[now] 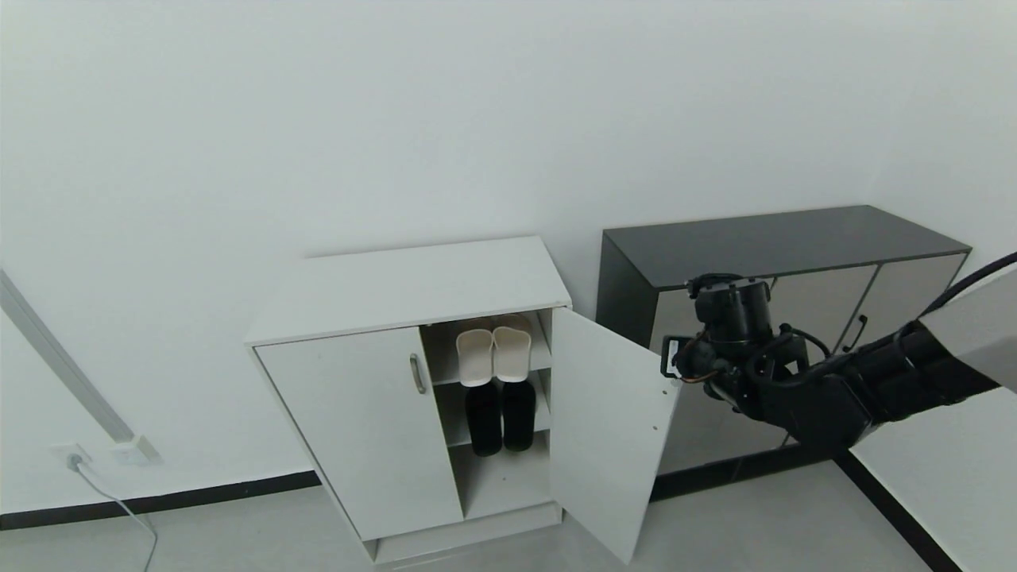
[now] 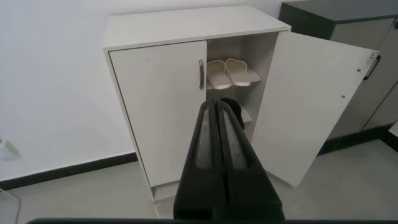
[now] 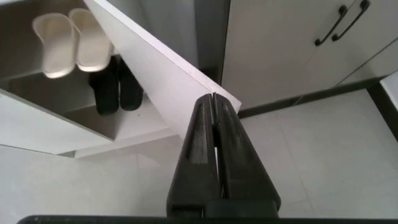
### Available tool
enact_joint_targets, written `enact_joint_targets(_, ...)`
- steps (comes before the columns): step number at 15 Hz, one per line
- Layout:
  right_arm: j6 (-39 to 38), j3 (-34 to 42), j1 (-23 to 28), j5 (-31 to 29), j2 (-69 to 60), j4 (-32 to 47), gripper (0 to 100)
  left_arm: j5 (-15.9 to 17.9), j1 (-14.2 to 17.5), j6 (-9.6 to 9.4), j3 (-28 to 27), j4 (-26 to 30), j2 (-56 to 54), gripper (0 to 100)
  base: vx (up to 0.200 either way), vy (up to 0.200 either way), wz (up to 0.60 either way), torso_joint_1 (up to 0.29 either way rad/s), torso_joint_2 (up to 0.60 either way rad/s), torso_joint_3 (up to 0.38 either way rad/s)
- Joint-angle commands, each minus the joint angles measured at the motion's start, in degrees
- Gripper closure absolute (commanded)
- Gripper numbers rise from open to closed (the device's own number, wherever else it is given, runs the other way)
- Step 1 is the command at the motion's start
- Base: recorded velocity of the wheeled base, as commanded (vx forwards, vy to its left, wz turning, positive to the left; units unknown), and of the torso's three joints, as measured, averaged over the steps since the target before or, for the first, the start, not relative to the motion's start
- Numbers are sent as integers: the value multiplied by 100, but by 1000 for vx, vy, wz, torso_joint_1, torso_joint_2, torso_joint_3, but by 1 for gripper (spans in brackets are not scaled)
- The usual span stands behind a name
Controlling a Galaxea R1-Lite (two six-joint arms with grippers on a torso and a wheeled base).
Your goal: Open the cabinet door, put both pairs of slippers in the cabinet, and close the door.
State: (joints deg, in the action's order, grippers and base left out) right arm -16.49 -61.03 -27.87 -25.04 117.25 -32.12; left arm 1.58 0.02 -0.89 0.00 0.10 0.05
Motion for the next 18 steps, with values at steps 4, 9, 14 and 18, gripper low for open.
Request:
enact_joint_targets(4, -12, -357, 273, 17, 782, -189, 100, 0, 6, 1, 0, -1, 4, 100, 0, 0, 0, 0, 0, 0)
enact_joint_targets(9, -12, -621, 387, 8, 1257, -523, 100, 0, 6, 1, 0, -1, 4, 100, 0, 0, 0, 0, 0, 0)
enact_joint_targets(14, 23, -665, 423, -1, 1450, -787, 100, 0, 6, 1, 0, -1, 4, 100, 0, 0, 0, 0, 0, 0)
enact_joint_targets(18, 23, -656, 423, 8, 1450, -778, 100, 0, 6, 1, 0, -1, -5, 100, 0, 0, 0, 0, 0, 0)
